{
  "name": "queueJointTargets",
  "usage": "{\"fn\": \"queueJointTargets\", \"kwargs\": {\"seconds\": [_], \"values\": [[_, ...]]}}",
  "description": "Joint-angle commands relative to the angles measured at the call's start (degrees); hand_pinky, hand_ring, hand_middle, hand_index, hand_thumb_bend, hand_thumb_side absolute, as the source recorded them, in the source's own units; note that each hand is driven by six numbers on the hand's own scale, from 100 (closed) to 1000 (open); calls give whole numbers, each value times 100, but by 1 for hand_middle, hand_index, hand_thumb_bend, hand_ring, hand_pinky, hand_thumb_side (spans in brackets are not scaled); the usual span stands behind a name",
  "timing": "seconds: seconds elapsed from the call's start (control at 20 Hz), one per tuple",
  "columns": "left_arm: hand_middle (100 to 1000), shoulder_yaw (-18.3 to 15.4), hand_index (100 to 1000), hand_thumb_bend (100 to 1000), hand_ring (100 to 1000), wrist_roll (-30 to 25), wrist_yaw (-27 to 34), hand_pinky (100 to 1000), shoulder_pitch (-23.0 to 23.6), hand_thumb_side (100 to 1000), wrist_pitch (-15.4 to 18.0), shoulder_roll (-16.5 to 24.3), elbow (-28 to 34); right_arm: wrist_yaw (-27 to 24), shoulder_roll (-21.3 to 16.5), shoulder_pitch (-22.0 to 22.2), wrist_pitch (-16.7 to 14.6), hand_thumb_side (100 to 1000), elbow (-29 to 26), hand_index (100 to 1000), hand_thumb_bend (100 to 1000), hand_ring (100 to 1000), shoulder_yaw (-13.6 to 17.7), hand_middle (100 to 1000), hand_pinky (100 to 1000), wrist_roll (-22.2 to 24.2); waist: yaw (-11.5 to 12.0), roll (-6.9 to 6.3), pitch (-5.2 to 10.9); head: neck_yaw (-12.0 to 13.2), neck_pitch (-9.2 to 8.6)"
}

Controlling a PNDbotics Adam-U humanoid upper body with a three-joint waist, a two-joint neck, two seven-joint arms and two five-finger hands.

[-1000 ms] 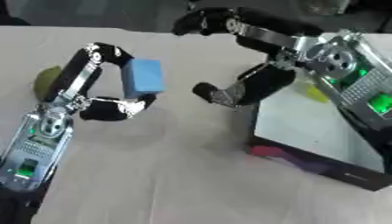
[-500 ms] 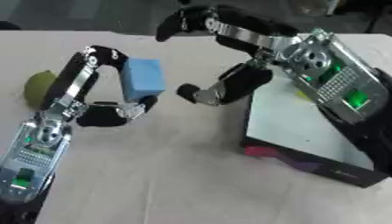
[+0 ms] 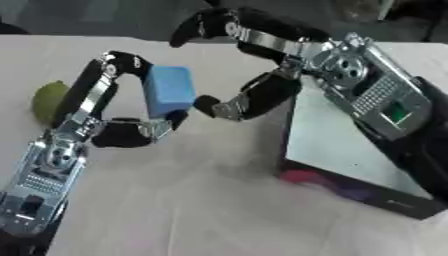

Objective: Pick up the objects with one hand, pass them to the other hand, and then place them into the box on the other side of the table.

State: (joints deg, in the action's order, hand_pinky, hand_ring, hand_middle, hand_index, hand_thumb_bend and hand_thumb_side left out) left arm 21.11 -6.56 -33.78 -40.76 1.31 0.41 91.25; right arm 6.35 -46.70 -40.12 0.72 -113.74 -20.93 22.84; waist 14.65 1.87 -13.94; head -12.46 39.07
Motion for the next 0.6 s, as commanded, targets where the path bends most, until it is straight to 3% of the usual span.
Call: {"fn": "queueJointTargets", "kwargs": {"seconds": [0.05,0.1,0.3,0.6], "values": [[365,32,472,100,539,87,-4,725,-128,248,46,-72,125,73,-68,-105,41,258,-58,899,291,1000,64,897,929,26,17,68,-6,-61,-86],[364,37,471,100,538,109,-5,725,-131,244,64,-78,126,100,-64,-104,37,232,-44,905,303,1000,58,900,929,51,21,68,-10,-73,-85],[362,50,470,100,535,172,-56,725,-150,238,130,-99,105,183,-43,-90,-15,303,18,920,291,1000,48,909,931,151,31,69,-23,-112,-97],[359,120,469,100,533,181,-102,725,-186,240,229,-180,68,213,-2,-98,-13,316,111,912,274,1000,49,907,931,169,65,83,-54,-164,-118]]}}
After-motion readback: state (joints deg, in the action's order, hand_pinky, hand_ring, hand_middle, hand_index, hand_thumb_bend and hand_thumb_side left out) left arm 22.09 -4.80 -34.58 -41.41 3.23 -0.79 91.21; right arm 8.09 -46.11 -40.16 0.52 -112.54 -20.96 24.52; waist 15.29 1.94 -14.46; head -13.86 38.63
